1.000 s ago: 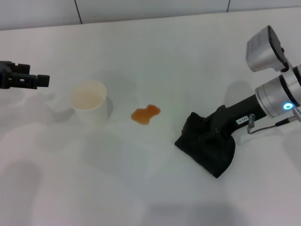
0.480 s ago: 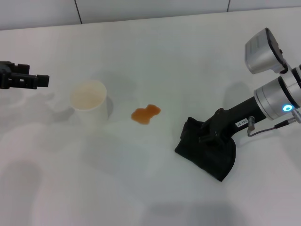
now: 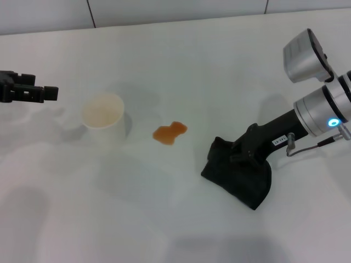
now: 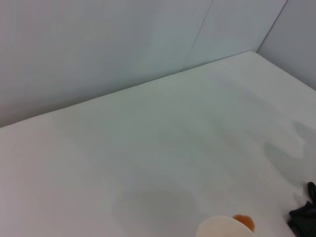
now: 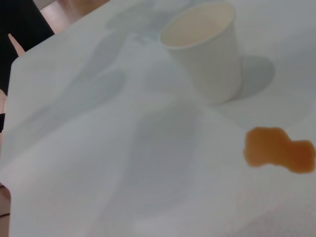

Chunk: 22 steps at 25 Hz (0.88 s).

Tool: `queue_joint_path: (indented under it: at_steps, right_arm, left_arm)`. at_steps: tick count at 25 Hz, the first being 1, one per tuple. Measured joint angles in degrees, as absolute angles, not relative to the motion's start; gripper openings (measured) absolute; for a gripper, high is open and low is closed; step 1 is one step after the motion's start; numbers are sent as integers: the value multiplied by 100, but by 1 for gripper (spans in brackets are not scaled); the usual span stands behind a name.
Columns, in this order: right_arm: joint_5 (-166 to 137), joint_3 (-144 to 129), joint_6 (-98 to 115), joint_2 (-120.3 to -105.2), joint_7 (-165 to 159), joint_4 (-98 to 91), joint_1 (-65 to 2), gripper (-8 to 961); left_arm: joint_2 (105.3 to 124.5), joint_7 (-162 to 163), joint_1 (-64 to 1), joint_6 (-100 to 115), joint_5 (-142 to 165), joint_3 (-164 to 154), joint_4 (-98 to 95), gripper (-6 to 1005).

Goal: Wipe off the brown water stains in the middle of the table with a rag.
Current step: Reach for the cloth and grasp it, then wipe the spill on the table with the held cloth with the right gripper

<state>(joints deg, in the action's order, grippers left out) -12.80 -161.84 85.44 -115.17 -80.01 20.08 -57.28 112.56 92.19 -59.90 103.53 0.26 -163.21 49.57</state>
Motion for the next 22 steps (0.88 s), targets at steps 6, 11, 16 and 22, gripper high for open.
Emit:
queue_joint_path:
  at_steps: [6,11,16,22]
  right_arm:
    - [-1255,-16181,8604,-11514,-8001,2002,-5875,123]
    - [-1226,-16172,8612,-11533,-8000,1984,-5991,123]
    - [-1194,-16164,8479,-11536,-7993,1722,-6072,123]
    - [-1144,-16163,8104,-11537,-7974,1394,-6163,123]
  left_arm:
    - [11260,9219,-5992,10348,29,-16321,4957,891]
    - [11274,9220,-5990,10336,32,-16321,4957,891]
    - [11283,9219,-5994,10319,36,-16321,4957,891]
    - [11294,9219,-5994,10311,36,-16321,4956,891]
